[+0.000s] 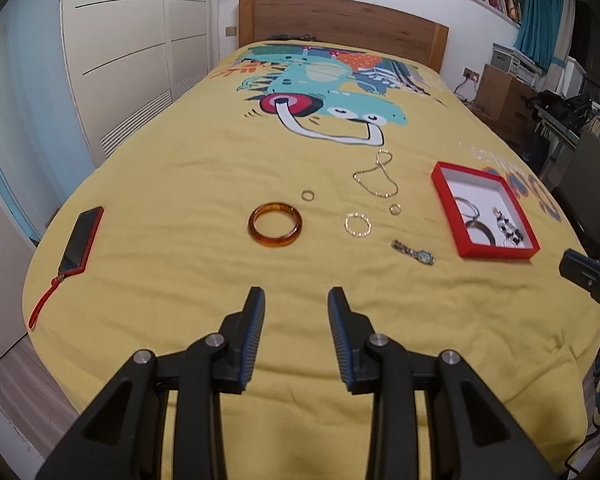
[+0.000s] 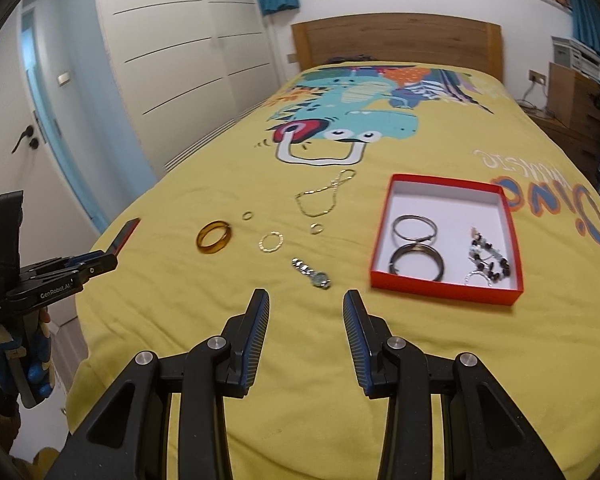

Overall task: Organize jewelry
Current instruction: 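Move both open tools back toward the remaining jewelry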

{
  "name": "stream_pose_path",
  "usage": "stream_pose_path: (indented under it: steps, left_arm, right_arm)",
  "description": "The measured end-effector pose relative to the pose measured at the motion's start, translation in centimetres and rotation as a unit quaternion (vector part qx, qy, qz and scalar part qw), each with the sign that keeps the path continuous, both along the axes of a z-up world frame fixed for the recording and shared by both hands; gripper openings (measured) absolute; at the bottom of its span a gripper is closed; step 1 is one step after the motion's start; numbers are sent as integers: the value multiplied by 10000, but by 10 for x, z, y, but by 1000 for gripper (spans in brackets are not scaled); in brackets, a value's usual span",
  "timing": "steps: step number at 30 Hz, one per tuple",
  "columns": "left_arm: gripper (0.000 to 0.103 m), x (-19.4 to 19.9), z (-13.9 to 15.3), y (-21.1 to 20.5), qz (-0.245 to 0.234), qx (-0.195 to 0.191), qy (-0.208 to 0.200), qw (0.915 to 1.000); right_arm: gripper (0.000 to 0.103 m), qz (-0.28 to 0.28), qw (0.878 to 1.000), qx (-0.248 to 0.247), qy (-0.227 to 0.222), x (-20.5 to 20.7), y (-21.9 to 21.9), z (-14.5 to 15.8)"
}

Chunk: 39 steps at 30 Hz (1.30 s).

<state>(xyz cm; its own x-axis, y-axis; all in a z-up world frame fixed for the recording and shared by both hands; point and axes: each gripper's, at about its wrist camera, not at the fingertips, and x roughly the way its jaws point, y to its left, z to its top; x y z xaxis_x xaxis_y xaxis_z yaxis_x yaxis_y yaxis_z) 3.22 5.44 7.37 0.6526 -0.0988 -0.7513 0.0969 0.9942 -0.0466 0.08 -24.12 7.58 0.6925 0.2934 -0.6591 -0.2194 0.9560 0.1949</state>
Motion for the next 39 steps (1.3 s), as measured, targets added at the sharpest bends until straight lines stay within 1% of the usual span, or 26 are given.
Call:
stream_pose_path:
  steps: [5,10,19,26,33,39]
  left_arm:
    - [31,-3,-11,4,132,-41,70,9999]
    - [31,3,-27,9,228,-165,240,9993]
    - [31,23,-55,13,439,-190,523,9975]
    - [31,36,-79,14,464,-211,790,9956]
    - [31,47,-95,21,563,-234,987,9932]
    - [31,55,-106,25,645,-252,1126,9912]
  right_arm:
    - [38,192,9998,-21,44,2,11,-5]
    - [38,314,9993,-15,199,10,17,-19]
    - [38,514,9973,-78,522,31,25,-46]
    - [38,560,9956,-49,749,49,25,-63]
    - [38,708,9929,-41,960,68,35,-82]
    - [38,788,9916,-42,1029,87,40,-93]
